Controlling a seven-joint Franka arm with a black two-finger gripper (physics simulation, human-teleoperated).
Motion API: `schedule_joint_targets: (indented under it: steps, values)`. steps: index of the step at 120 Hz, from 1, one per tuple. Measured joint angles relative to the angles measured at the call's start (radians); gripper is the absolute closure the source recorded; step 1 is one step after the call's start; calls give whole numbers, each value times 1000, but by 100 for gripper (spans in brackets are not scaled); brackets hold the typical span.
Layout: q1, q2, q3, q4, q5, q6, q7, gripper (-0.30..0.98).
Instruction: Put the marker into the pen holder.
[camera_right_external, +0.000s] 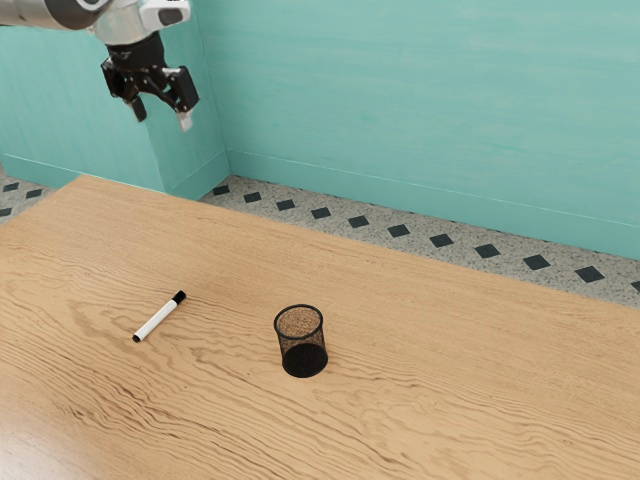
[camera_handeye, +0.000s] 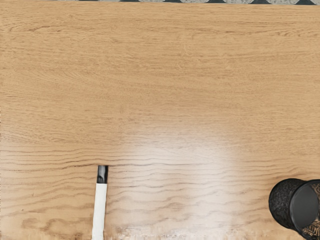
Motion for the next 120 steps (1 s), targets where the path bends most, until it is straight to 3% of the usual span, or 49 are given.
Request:
schedule_joint_targets:
  steps: [18, 36, 65, 120]
  values:
    - [-11, -16, 2, -39, 12, -72, -24, 1]
    - [-3, 59, 26, -148, 15, -49, -43, 1]
    - [22, 140, 40, -351, 16, 103, -72, 0]
    - [98, 353, 75, -372, 6, 373, -95, 0]
